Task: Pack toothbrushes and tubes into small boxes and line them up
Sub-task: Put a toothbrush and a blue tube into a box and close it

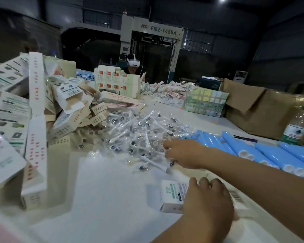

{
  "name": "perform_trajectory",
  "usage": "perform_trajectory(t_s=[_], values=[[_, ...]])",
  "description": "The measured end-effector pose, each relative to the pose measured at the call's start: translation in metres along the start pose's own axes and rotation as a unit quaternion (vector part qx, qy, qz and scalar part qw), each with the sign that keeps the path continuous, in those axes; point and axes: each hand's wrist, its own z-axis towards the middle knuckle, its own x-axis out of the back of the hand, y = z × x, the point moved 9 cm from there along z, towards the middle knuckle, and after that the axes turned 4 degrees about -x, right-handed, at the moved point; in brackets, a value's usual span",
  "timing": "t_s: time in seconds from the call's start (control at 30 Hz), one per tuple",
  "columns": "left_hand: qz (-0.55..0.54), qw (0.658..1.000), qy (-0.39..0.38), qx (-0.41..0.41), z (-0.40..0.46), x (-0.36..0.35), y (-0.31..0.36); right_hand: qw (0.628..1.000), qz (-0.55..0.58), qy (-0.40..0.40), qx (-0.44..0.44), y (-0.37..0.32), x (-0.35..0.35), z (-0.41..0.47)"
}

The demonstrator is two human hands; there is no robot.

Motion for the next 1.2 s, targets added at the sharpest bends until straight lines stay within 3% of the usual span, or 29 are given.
perform_trajectory(t_s=[0.07,0.13,0.2,0.27,0.33,0.4,0.47,0.5,0.57,0.63,0.73,0.87,1.0,1.1,1.2], values=[[-0.011,1.0,0.009,0.001,-0.001,0.002,-0.005,0.998,-0.054,-0.003,0.013,-0.008,0.002,0.009],[-0.003,1.0,0.008,0.003,-0.003,0.005,-0.01,0.999,-0.033,0.04,0.016,-0.01,0.016,0.007],[0.009,1.0,0.014,0.007,-0.006,0.008,-0.014,0.99,0.071,0.125,0.008,-0.001,0.04,-0.012],[0.018,0.999,0.028,0.009,-0.01,0.012,-0.016,0.939,0.247,0.232,-0.051,0.028,0.062,-0.051],[0.034,0.999,0.039,0.008,-0.012,0.017,-0.018,0.842,0.391,0.339,-0.152,0.068,0.06,-0.106],[0.049,0.997,0.055,0.017,-0.01,0.022,-0.021,0.702,0.517,0.421,-0.251,0.1,0.03,-0.164],[0.052,0.996,0.07,0.034,-0.007,0.025,-0.024,0.559,0.605,0.457,-0.334,0.114,-0.012,-0.208],[0.052,0.995,0.075,0.043,-0.007,0.026,-0.025,0.505,0.635,0.455,-0.366,0.116,-0.034,-0.221],[0.06,0.993,0.088,0.051,-0.007,0.026,-0.027,0.416,0.691,0.432,-0.404,0.115,-0.071,-0.235],[0.073,0.99,0.105,0.054,-0.009,0.028,-0.027,0.362,0.728,0.411,-0.412,0.11,-0.086,-0.235],[0.088,0.988,0.117,0.055,-0.01,0.028,-0.02,0.354,0.746,0.392,-0.406,0.1,-0.089,-0.225],[0.091,0.986,0.128,0.052,-0.01,0.028,-0.011,0.384,0.718,0.368,-0.449,0.087,-0.093,-0.221],[0.101,0.981,0.158,0.056,-0.011,0.034,-0.007,0.327,0.726,0.365,-0.482,0.079,-0.1,-0.224],[0.103,0.979,0.167,0.06,-0.01,0.037,-0.006,0.38,0.734,0.311,-0.469,0.066,-0.092,-0.211],[0.102,0.976,0.177,0.07,-0.01,0.042,-0.012,0.394,0.778,0.252,-0.419,0.057,-0.087,-0.199]])
